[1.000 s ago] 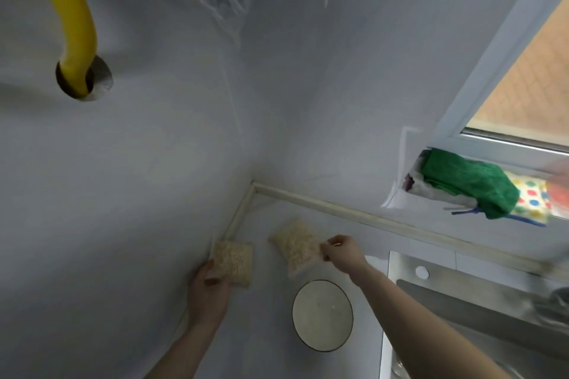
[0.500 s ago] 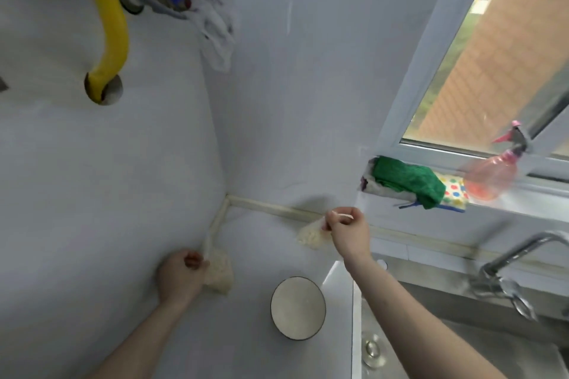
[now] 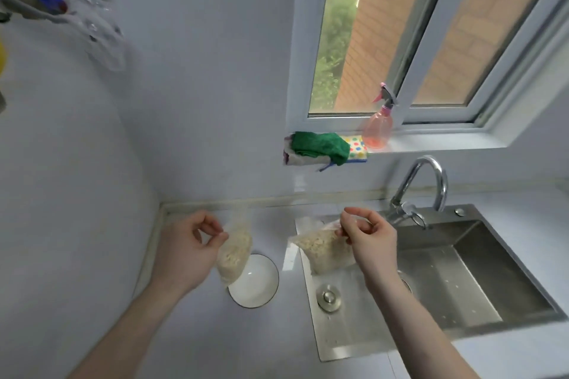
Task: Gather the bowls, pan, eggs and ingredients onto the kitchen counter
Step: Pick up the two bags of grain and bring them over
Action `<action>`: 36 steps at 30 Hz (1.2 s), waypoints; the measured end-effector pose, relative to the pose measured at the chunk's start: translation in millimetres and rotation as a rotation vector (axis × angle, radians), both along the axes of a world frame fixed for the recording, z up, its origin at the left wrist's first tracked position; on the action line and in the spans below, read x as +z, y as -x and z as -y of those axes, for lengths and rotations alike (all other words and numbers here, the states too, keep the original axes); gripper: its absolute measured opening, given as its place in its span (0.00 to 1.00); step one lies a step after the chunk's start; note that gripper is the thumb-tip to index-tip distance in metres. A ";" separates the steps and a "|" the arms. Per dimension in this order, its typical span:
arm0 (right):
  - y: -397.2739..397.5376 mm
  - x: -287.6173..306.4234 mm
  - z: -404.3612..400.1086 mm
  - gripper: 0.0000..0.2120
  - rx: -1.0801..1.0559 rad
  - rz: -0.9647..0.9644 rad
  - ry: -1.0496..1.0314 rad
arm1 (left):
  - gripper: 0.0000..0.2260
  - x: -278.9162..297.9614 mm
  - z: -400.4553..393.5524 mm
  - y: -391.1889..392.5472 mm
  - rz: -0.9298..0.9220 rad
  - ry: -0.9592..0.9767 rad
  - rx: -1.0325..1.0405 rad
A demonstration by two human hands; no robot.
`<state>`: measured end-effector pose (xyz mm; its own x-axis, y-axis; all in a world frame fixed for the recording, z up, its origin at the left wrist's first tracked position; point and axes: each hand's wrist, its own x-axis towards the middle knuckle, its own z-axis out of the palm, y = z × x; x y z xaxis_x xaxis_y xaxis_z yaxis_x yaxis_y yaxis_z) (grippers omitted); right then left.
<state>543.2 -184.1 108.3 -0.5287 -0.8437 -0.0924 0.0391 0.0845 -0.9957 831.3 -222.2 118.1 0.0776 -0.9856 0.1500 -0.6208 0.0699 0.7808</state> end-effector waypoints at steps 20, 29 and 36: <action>175.2 16.9 -306.2 0.03 -0.454 0.054 -0.018 | 0.12 18.7 -159.9 270.6 0.032 -0.020 -0.763; 258.6 14.7 -487.9 0.04 -0.695 0.055 -0.082 | 0.11 19.8 -299.2 407.5 0.019 -0.049 -1.009; 298.0 11.1 -609.8 0.04 -0.973 0.071 -0.052 | 0.10 21.9 -396.3 513.9 0.090 -0.042 -1.301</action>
<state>245.2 425.7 119.4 -0.9838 -0.0358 -0.1756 0.1746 0.0278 -0.9842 317.4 174.1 140.0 -0.9397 -0.3342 0.0723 -0.1667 0.6323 0.7566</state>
